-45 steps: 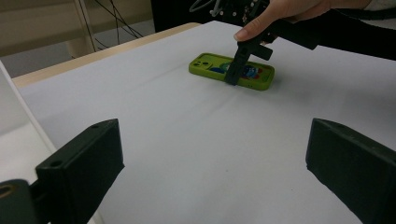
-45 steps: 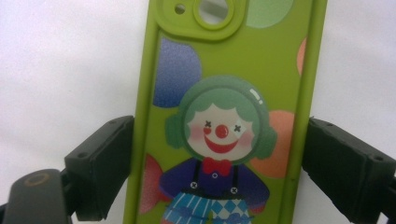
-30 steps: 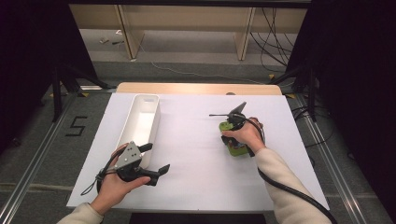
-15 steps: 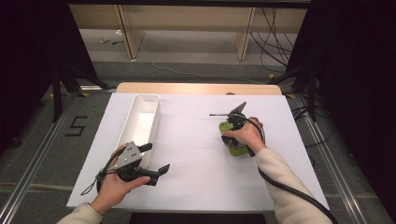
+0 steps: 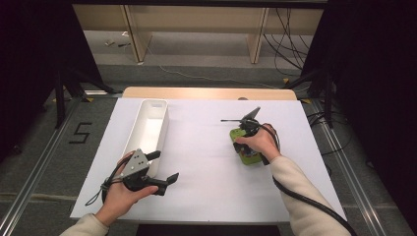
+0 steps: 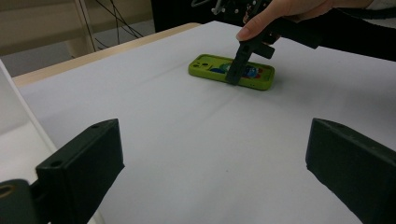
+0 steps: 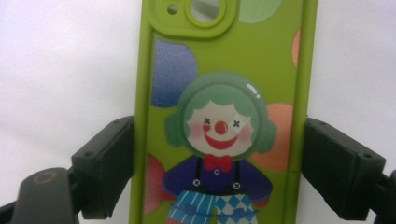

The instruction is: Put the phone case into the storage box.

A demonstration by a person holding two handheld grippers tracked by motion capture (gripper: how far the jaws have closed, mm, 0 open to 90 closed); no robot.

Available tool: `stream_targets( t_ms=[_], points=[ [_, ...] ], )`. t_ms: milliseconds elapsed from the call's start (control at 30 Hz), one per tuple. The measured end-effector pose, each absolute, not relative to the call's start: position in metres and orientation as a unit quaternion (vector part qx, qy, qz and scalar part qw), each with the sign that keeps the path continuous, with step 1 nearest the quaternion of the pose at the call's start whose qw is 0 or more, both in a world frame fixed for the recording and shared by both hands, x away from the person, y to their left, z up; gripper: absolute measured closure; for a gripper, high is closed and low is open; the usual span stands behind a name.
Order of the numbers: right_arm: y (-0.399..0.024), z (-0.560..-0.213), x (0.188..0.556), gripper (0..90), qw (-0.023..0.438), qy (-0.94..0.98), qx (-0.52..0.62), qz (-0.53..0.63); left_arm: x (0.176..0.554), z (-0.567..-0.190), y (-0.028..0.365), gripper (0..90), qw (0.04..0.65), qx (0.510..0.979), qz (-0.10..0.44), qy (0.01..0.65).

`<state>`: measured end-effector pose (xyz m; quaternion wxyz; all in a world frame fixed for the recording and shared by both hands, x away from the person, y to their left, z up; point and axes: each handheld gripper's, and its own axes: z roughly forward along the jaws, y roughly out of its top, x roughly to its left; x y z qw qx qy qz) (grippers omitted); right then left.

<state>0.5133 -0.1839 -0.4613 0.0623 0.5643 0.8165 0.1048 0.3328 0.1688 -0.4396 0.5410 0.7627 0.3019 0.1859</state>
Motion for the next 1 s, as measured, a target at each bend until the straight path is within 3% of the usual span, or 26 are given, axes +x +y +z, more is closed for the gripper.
stream_targets(
  t_ms=[1000],
  points=[
    [-0.201, -0.435, 0.481, 16.8, 0.079, 0.813, 0.534, 0.219, 0.347, -0.436, 0.171, 3.4, 0.549, 0.750, 0.195, 0.313]
  ],
)
